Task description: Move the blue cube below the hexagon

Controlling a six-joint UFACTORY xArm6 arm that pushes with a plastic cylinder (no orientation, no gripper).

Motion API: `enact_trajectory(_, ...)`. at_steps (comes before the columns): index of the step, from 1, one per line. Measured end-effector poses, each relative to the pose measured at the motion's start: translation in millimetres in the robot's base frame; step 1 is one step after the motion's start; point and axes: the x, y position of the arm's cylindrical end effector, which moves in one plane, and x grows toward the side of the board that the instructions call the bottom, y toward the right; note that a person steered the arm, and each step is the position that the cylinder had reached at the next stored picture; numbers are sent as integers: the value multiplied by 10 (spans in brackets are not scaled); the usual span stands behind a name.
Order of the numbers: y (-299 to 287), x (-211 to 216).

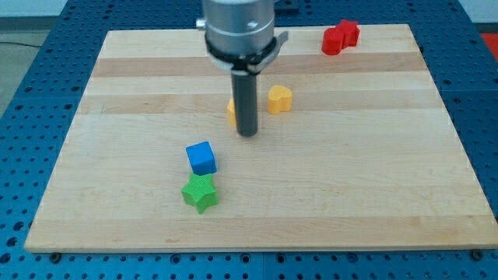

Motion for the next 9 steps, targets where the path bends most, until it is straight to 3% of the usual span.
enact_trajectory(1, -189, 179)
enact_trajectory(2, -798, 93)
enact_trajectory(3, -455, -469)
enact_trajectory(4, -461, 99)
enact_trajectory(5, 309, 805)
enact_trajectory(6, -235, 1745)
enact_trajectory(7, -662, 1845)
enact_trajectory(9, -962, 888)
